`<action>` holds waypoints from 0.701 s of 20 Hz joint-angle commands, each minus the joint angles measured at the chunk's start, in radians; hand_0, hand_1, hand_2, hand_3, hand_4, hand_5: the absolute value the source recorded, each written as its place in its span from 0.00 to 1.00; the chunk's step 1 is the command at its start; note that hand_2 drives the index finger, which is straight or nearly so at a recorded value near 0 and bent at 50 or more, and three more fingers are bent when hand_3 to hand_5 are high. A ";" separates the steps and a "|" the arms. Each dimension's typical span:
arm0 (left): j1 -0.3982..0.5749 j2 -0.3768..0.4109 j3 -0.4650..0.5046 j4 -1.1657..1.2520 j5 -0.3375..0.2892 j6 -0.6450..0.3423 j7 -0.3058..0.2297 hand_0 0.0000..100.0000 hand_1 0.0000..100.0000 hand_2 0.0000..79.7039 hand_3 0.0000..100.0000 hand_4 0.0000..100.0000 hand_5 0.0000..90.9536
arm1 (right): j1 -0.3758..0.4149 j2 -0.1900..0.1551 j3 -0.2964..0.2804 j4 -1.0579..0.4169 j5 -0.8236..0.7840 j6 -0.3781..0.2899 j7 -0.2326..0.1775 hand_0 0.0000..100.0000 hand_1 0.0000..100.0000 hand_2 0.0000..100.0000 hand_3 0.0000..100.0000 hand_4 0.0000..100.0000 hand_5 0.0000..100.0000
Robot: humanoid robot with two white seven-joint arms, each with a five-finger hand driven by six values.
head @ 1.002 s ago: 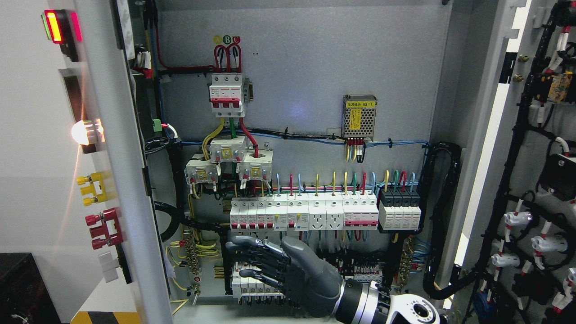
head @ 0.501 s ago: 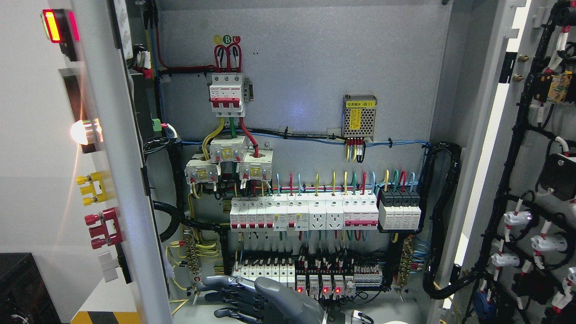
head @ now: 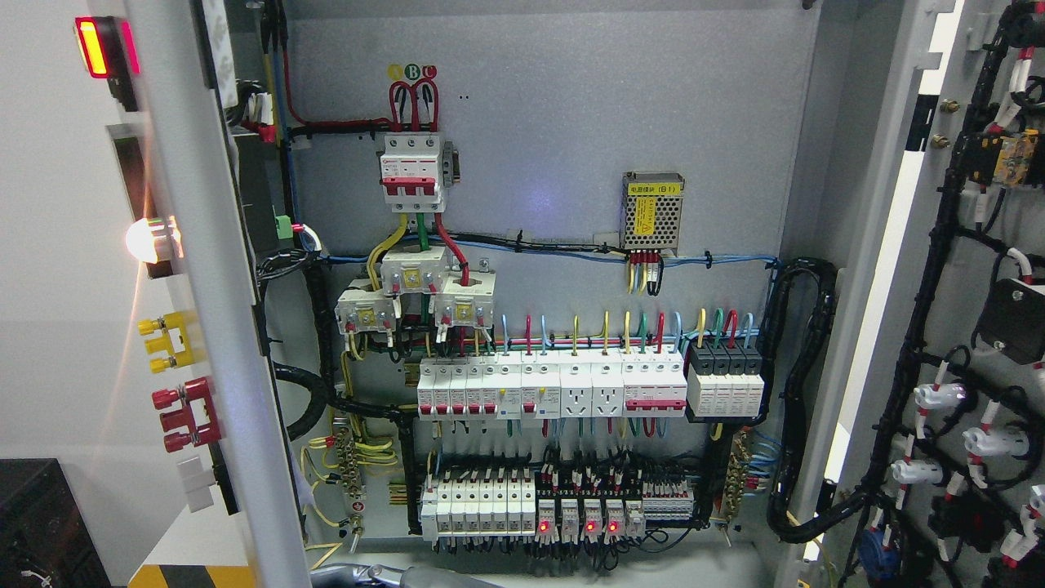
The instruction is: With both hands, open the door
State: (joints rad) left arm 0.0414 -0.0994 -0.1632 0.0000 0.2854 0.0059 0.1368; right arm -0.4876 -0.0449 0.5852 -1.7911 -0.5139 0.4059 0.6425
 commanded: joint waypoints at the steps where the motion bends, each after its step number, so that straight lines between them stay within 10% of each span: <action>1: 0.000 0.000 0.001 -0.003 0.000 0.000 0.000 0.00 0.00 0.00 0.00 0.00 0.00 | 0.003 0.095 0.076 0.009 0.052 -0.001 0.000 0.19 0.00 0.00 0.00 0.00 0.00; 14: 0.000 0.001 0.001 -0.002 0.000 0.000 0.000 0.00 0.00 0.00 0.00 0.00 0.00 | -0.005 0.174 0.145 0.071 0.055 0.020 0.000 0.19 0.00 0.00 0.00 0.00 0.00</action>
State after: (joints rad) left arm 0.0413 -0.0994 -0.1635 0.0000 0.2854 0.0060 0.1368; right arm -0.4874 0.0620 0.6634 -1.7682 -0.4640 0.4154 0.6401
